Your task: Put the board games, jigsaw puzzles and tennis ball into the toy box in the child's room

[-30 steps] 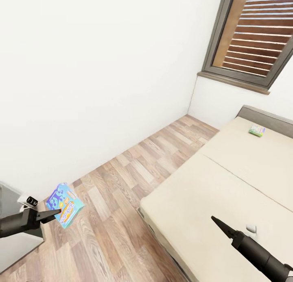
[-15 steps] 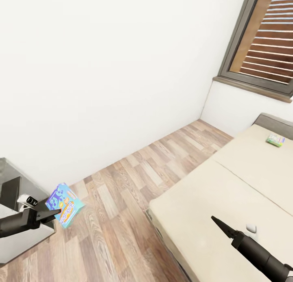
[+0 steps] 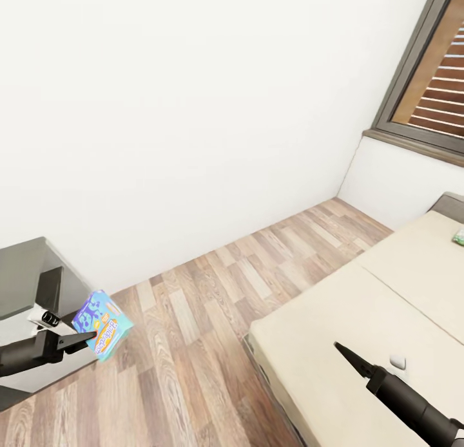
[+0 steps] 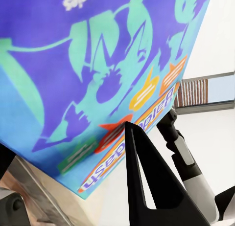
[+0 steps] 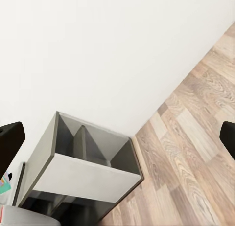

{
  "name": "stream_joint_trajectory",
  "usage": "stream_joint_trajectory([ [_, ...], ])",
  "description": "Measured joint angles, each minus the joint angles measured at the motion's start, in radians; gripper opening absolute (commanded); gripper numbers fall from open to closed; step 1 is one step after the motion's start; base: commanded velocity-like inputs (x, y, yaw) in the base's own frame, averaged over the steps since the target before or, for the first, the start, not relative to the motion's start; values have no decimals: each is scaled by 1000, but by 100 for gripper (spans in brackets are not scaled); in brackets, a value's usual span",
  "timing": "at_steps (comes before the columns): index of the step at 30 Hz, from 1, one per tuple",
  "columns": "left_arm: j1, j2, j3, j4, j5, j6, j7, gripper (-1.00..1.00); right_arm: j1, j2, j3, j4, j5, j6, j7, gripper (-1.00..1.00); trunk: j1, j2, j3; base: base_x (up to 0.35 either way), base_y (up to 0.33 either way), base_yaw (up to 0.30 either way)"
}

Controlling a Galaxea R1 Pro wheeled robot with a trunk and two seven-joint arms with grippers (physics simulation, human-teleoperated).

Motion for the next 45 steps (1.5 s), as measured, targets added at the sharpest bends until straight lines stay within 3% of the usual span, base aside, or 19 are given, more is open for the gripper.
stream_joint_trajectory([
  [45,0,-1,-2,0,0,0,0,-100,0,0,21,1,1,0,-31,100,0,0,56,0,0,214],
])
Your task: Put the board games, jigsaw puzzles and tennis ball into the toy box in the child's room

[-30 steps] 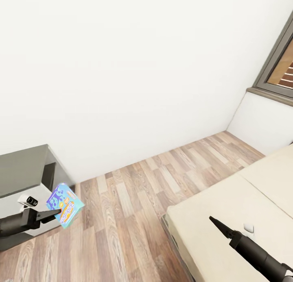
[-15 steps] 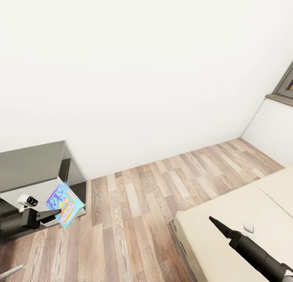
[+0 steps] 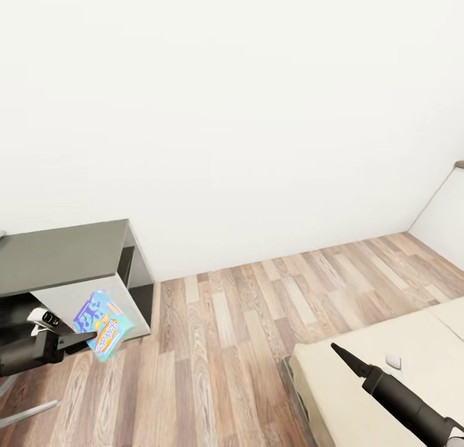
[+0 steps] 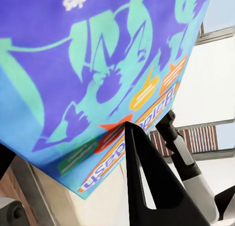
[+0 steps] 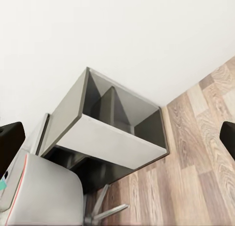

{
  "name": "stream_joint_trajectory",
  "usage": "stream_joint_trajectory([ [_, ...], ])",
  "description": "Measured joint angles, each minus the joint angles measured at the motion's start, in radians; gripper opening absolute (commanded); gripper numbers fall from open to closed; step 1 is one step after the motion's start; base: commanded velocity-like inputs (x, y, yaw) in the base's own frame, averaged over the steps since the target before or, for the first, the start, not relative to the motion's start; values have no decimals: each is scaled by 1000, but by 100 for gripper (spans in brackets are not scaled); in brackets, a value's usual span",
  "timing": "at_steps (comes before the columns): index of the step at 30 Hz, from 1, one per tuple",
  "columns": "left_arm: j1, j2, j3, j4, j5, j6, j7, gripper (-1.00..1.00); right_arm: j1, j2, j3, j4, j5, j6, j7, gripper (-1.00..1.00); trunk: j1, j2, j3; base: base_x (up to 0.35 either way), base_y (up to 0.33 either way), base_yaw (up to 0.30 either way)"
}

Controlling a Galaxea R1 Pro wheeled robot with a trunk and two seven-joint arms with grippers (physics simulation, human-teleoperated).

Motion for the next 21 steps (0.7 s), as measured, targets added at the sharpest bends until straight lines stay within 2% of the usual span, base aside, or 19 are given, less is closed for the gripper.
stream_joint_trajectory([
  [21,0,0,0,0,0,0,0,-100,0,0,0,-1,0,0,-2,100,0,0,26,0,0,214],
])
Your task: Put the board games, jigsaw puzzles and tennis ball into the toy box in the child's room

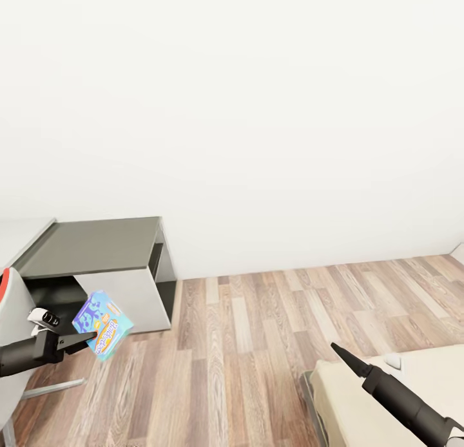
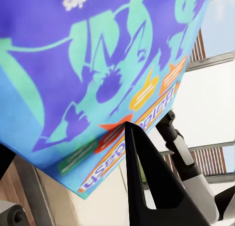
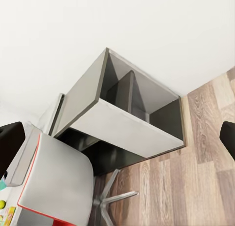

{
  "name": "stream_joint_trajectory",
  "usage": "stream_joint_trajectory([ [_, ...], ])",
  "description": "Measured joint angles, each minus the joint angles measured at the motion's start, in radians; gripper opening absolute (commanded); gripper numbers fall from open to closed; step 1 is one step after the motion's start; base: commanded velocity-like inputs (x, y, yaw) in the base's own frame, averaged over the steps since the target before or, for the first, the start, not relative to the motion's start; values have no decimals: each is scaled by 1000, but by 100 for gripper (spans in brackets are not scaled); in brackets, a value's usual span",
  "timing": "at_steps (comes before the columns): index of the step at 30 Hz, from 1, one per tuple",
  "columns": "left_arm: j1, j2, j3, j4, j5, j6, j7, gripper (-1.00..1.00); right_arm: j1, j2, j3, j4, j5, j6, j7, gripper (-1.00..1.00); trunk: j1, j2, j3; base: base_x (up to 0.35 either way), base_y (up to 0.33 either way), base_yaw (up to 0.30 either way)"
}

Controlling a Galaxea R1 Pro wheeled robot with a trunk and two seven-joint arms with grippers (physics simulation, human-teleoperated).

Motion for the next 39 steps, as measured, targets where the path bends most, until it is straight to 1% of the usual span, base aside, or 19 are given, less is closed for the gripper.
stream_joint_trajectory([
  [6,0,0,0,0,1,0,0,-100,0,0,1,0,-1,0,-12,100,0,0,7,0,0,214],
  [12,0,0,0,0,1,0,0,-100,0,0,21,0,1,0,-18,100,0,0,15,0,0,214],
  [19,0,0,0,0,1,-1,0,-100,0,0,25,1,-1,0,-31,100,0,0,24,0,0,214],
  [23,0,0,0,0,1,-3,0,-100,0,0,34,1,0,0,-34,100,0,0,28,0,0,214],
  [32,0,0,0,0,1,-4,0,-100,0,0,37,2,1,0,-37,100,0,0,40,0,0,215],
  [39,0,0,0,0,0,-4,0,-100,0,0,37,2,-1,0,-54,100,0,0,48,51,58,214],
])
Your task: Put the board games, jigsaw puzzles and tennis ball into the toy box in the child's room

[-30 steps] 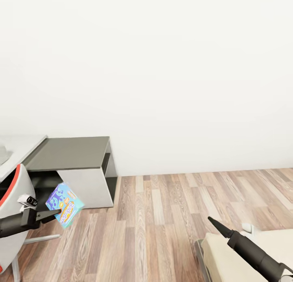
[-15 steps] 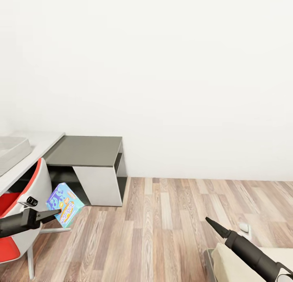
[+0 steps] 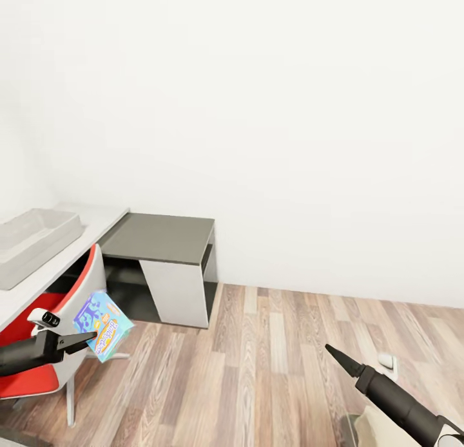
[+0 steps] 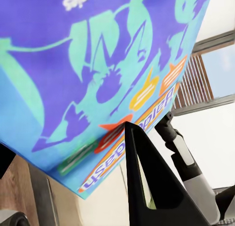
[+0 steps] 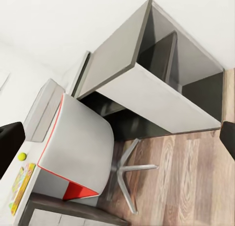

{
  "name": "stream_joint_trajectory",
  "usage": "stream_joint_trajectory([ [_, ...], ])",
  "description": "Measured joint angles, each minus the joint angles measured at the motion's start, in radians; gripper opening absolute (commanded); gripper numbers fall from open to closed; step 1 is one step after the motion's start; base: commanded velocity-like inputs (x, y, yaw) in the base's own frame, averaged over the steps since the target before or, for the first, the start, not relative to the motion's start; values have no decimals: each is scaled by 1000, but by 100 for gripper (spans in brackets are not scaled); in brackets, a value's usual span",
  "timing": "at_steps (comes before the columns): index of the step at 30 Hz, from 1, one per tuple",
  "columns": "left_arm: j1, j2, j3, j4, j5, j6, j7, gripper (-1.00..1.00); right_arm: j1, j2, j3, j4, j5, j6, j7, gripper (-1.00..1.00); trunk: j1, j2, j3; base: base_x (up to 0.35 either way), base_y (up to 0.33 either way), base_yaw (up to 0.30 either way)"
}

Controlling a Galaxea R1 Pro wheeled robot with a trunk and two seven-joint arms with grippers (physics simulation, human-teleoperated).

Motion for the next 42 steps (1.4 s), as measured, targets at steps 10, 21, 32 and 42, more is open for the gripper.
stream_joint_trajectory([
  [10,0,0,1,0,-1,0,0,-100,0,0,0,0,0,1,-2,100,0,0,12,222,151,210],
  [21,0,0,1,0,-2,0,0,-100,0,0,0,0,0,0,-2,100,0,0,15,257,170,45],
  [32,0,1,5,0,-1,-21,0,-100,0,0,0,3,0,0,-2,100,0,0,15,266,155,1],
  [42,0,9,63,0,3,-44,0,-100,0,0,0,0,-1,3,6,100,0,0,15,283,16,0],
])
